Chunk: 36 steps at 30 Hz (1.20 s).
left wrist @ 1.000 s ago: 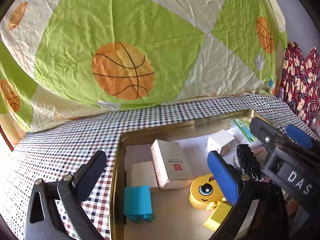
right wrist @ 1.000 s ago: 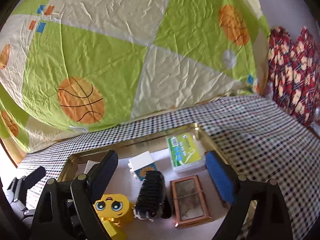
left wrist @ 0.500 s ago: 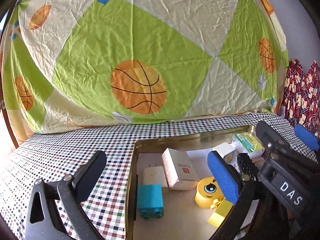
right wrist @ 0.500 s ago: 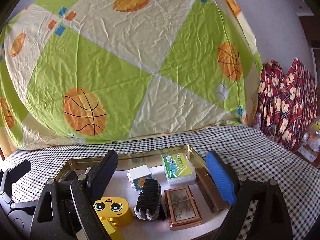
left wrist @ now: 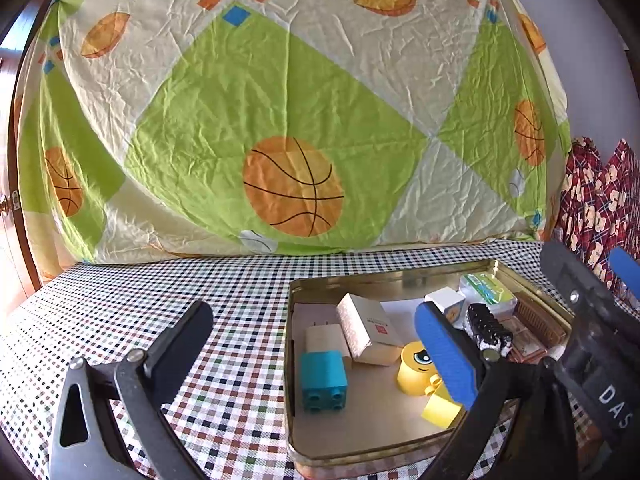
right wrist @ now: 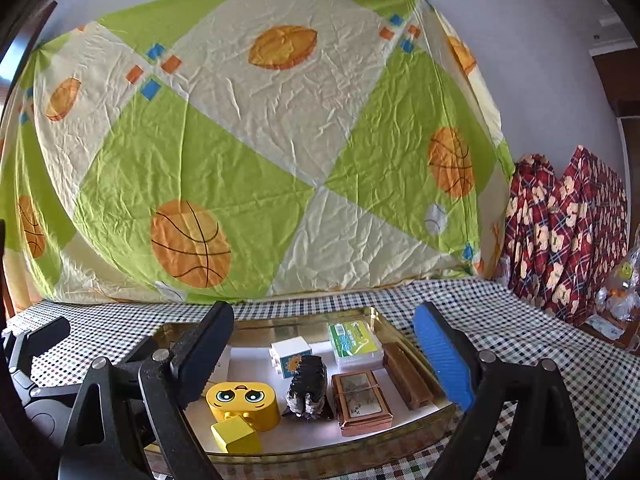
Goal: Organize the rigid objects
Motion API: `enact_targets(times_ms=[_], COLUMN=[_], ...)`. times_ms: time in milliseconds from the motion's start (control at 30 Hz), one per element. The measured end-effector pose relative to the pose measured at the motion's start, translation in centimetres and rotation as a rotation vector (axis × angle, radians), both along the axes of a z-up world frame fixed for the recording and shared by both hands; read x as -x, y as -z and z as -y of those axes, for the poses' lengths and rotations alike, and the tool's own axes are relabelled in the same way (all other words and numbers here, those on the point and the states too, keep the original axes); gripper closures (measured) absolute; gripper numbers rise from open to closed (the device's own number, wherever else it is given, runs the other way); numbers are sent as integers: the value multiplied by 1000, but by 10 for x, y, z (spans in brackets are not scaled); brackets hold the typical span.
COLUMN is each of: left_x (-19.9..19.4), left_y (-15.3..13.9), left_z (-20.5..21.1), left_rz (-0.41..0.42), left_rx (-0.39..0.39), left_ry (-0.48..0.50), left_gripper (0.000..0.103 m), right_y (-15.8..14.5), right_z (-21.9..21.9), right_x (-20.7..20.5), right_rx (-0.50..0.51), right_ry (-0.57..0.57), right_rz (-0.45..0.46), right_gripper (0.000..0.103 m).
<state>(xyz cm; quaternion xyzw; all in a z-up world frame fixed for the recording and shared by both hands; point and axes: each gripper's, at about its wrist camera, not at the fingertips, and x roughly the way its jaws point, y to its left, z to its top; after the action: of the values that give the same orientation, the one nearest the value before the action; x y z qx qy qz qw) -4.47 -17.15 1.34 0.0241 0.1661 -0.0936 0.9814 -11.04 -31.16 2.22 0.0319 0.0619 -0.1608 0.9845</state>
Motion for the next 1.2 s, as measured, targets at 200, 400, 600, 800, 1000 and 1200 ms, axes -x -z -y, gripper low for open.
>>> enact_targets(times_ms=[200, 400, 600, 800, 1000, 1200], left_x=[5, 5, 7, 10, 10, 11], left_y=[-1, -1, -2, -3, -3, -3], left_z=[-2, -1, 2, 0, -2, 0], left_rz=[19, 23, 35, 46, 42, 48], left_rx=[10, 6, -13, -10, -7, -17], left_ry=[-2, -8, -14, -18, -30, -23], left_gripper=[1, 1, 1, 1, 1, 1], right_y=[-4, -5, -6, -6, -5, -5], right_z=[-3, -2, -4, 0, 0, 0], right_x=[10, 16, 17, 19, 19, 19], right_rx=[18, 17, 32, 16, 23, 23], right_ry=[33, 46, 68, 82, 83, 83], right_rz=[41, 74, 78, 80, 77, 75], right_gripper=[4, 1, 1, 1, 1, 1])
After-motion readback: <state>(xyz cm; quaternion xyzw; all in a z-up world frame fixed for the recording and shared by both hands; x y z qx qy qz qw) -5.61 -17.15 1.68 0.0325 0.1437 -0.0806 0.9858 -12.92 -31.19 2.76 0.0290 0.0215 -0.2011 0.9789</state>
